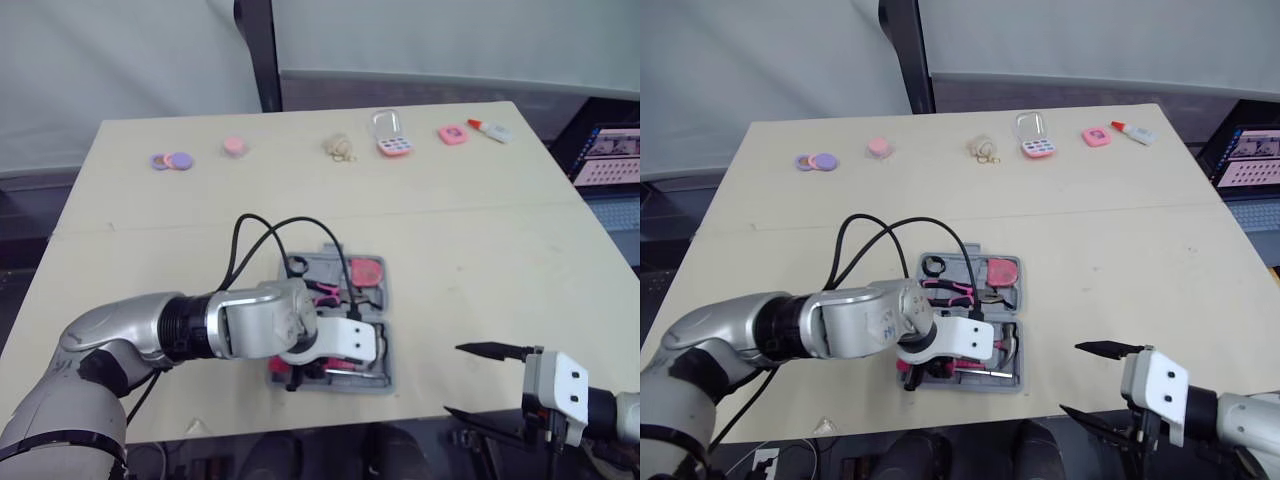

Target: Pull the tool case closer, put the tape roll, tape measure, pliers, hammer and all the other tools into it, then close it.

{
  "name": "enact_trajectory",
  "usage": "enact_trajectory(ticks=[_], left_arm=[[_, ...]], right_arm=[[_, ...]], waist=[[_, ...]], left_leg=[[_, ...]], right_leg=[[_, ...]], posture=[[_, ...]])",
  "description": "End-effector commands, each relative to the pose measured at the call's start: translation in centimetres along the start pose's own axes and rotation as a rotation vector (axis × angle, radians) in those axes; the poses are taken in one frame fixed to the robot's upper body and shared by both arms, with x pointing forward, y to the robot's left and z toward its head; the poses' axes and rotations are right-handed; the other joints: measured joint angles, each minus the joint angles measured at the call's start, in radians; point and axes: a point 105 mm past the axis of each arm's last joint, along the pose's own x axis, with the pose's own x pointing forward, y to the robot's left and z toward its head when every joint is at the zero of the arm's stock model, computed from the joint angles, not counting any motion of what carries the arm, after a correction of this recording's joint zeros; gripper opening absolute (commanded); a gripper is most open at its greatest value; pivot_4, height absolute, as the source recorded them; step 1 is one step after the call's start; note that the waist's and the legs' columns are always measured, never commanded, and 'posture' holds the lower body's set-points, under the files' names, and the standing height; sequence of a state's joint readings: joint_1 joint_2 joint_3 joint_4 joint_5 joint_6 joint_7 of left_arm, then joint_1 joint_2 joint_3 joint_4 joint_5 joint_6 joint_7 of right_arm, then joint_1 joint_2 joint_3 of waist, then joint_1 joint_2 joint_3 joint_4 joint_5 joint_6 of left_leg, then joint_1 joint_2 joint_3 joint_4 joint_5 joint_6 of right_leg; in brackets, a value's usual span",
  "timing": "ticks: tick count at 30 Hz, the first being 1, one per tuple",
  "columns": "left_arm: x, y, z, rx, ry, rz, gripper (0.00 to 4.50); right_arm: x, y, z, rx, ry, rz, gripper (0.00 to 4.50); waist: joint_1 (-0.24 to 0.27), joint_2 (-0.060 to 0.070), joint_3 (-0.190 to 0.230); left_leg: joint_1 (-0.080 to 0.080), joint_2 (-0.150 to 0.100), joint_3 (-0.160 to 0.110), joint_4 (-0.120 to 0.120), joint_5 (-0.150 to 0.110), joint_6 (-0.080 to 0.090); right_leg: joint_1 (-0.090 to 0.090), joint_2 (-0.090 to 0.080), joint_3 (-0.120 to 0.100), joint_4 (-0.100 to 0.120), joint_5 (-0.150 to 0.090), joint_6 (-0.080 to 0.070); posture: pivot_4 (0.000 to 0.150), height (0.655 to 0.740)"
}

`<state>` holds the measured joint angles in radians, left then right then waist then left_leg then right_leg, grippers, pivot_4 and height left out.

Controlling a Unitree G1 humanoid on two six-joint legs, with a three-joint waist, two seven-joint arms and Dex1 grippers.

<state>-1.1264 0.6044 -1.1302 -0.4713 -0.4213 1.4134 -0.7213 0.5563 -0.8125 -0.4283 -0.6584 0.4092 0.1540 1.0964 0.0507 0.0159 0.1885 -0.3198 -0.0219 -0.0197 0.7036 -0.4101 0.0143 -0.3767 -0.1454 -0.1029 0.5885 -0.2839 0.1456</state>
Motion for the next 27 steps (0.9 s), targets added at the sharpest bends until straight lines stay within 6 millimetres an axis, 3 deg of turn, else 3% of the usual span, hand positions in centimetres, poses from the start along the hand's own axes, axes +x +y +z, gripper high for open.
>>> enact_trajectory(ticks=[1,18,27], left_arm=[[0.3,-0.1,0.4,0.038,-0.009,0.005,0.51],[1.5,1.1,0.0,0.023,0.007,0.029,0.51],[0.0,1.3,-0.3,-0.005,-0.006,0.033,0.51]], right_arm=[[-0.1,0.3,0.7,-0.009,-0.023,0.002,4.50],[-0.3,0.5,0.6,-0.004,-0.015,-0.007,4.50],[-0.3,0.5,0.5,0.000,-0.014,-0.005,4.50]], waist=[[0.000,0.000,0.000],[0.003,0.000,0.000],[-0.001,0.000,0.000]], left_leg=[[0.000,0.000,0.000,0.000,0.000,0.000],[0.000,0.000,0.000,0.000,0.000,0.000],[0.000,0.000,0.000,0.000,0.000,0.000]], right_leg=[[0.000,0.000,0.000,0.000,0.000,0.000],[0.000,0.000,0.000,0.000,0.000,0.000],[0.000,0.000,0.000,0.001,0.000,0.000]], posture=[[0.150,0.7400],[0.150,0.7400],[0.150,0.7400]])
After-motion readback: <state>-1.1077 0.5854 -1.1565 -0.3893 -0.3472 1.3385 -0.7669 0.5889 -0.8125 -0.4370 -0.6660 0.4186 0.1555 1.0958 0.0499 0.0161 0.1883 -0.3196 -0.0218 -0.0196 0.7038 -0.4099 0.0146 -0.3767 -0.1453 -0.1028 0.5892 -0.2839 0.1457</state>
